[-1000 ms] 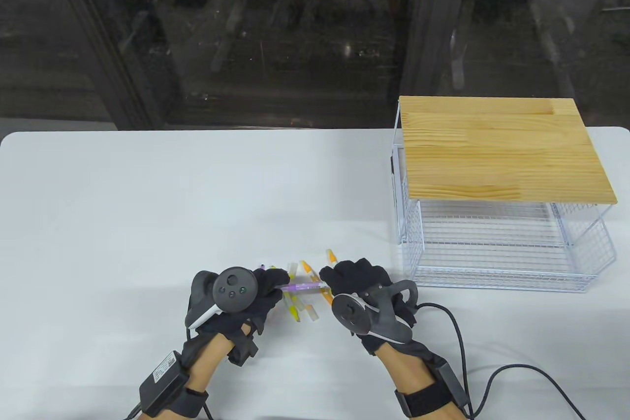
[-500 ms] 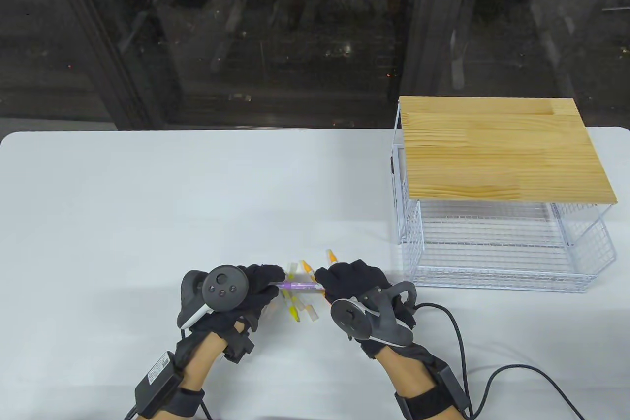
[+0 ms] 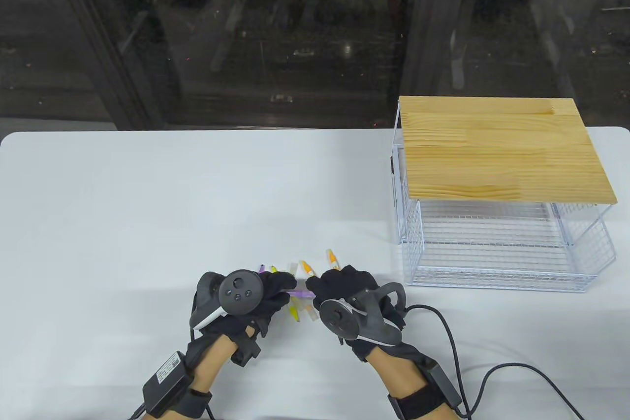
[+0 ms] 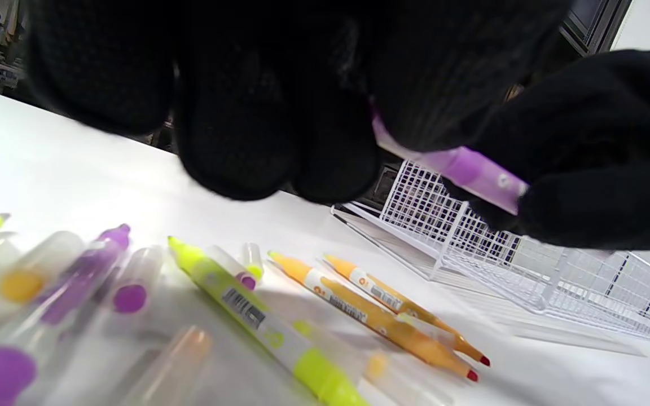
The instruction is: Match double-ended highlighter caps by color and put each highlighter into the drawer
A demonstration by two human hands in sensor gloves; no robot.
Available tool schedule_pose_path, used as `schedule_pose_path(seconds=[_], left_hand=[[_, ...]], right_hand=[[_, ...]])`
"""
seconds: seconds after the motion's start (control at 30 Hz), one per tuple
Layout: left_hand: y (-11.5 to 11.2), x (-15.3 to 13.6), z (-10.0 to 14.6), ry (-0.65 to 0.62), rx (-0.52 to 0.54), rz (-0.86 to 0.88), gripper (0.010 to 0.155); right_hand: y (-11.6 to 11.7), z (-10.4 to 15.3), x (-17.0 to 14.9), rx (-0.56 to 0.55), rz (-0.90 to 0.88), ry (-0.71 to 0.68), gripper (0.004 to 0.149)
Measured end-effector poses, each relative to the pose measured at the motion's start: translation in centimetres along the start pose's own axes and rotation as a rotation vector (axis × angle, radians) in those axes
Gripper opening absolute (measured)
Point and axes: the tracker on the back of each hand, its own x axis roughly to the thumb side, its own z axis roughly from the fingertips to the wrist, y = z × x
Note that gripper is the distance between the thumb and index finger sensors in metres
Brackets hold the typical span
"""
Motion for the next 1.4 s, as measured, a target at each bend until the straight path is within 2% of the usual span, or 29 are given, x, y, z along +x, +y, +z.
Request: schedule_pose_path(seconds=[0.2,0.4,0.53,0.7,0.8,0.97,1.4], left_hand=[[1.3,-1.0,0.3,0.039,0.064,0.039,0.049],[2.6,-2.8,0.6,0.107,0.125,-0.041,0.047],[3.3,-3.8,0.8,0.145,0.156,-0.055,0.047],[3.7,-4.4,1.0,0.173,0.171,-0.038,0.046],[3.7,-4.5,1.0,0.175,0.170,-0.030,0.046],[3.8,-4.5,1.0,0.178,0.167,-0.030,0.046],[3.9,-4.6,1.1,0.190,0.162,-0.017,0.046]], right_hand=[[-1.0,0.1,-0.6,-0.027,0.010,0.022,0.044],[-3.4,0.6,-1.7,-0.117,0.017,0.065,0.047],[-5.4,1.1,-3.2,-0.183,-0.004,0.103,0.051],[-8.5,2.5,-6.1,-0.297,-0.014,0.190,0.049],[-9.6,3.3,-8.1,-0.341,-0.008,0.251,0.048],[-10.1,4.2,-11.4,-0.365,0.010,0.360,0.047],[-8.4,5.3,-17.1,-0.296,0.005,0.564,0.046]])
